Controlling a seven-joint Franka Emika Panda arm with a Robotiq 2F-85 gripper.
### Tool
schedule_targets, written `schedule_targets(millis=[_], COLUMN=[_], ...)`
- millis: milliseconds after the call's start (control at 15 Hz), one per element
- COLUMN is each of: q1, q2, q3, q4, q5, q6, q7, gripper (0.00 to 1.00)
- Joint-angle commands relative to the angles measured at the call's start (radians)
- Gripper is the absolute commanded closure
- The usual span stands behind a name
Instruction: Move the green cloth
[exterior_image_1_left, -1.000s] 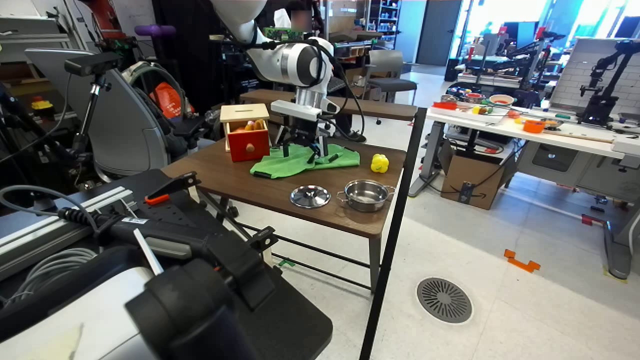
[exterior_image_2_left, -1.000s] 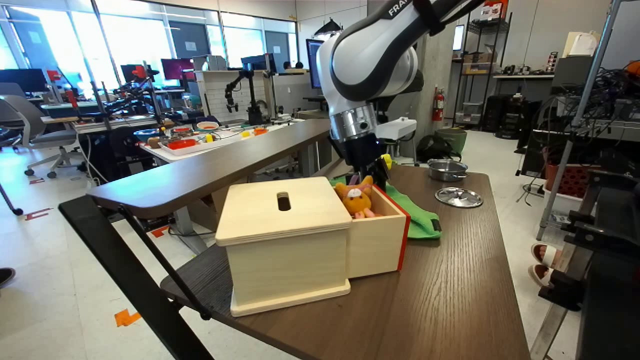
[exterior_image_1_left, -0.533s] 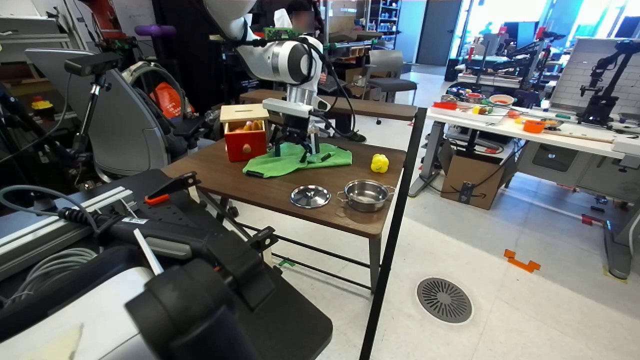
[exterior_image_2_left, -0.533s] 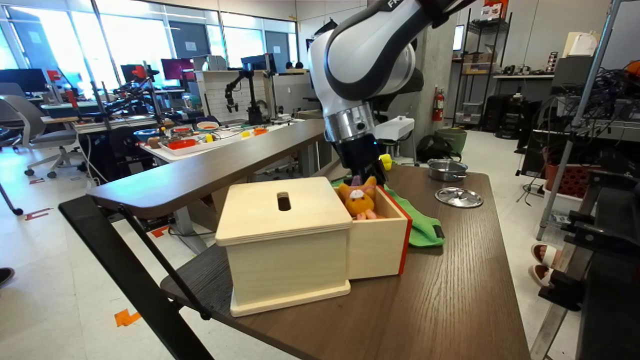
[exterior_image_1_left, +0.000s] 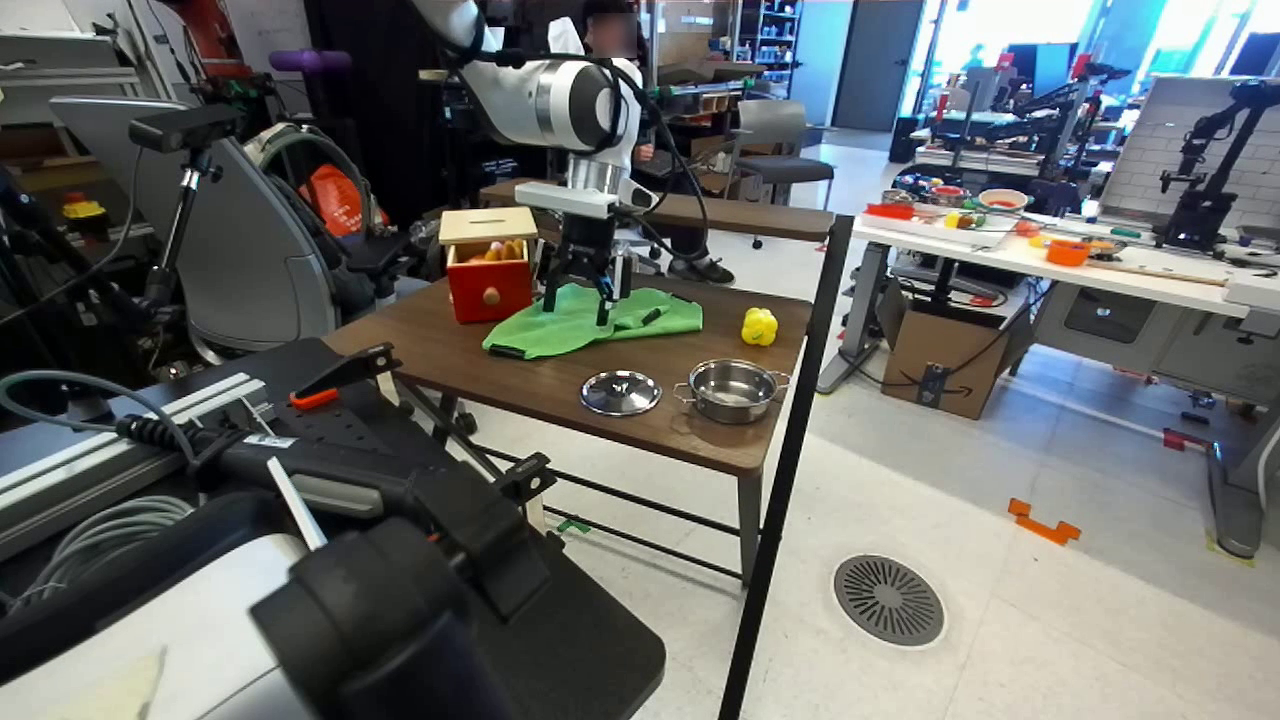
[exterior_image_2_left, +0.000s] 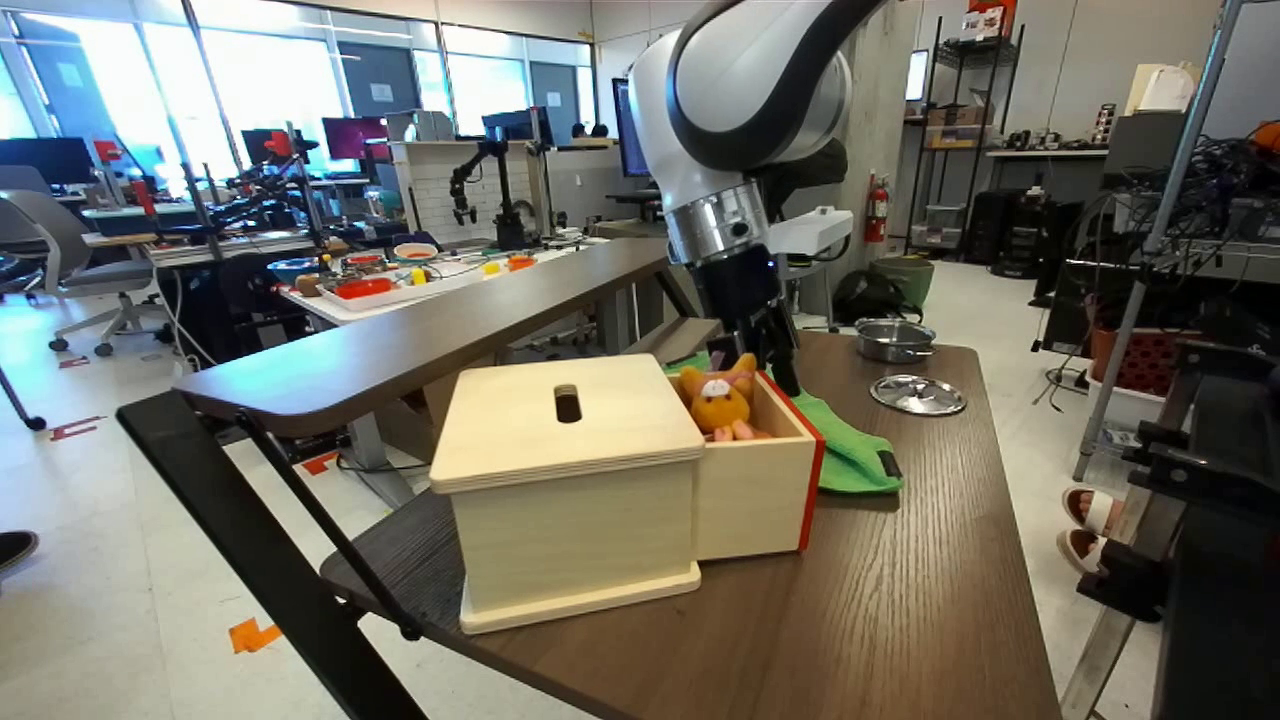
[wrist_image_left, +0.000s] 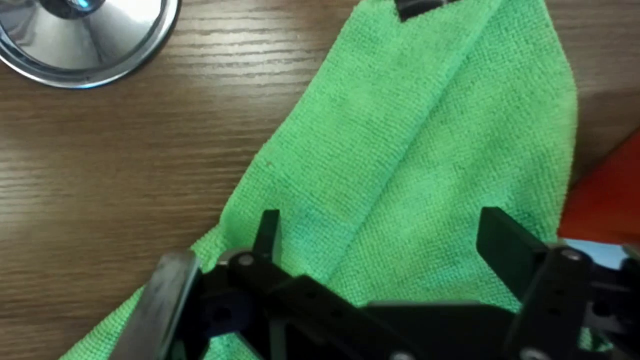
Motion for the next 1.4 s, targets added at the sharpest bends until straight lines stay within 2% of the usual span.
schedule_targets(millis=[0, 400, 800, 1333], q1=[-0.014, -0.037, -0.03, -0.042], q2=[-0.069, -0.1, -0.161, -0.173], q3=[0.011, 0.019, 0.022, 0.043], q4=[-0.14, -0.263, -0.354, -0.406], q5=[0.007, 0.031, 0.035, 0.054], q6=[0.032, 0.051, 0.073, 0.062], q7=[0.025, 0.041, 0.047, 0.031], gripper=[0.0, 0.0, 0.0, 0.0])
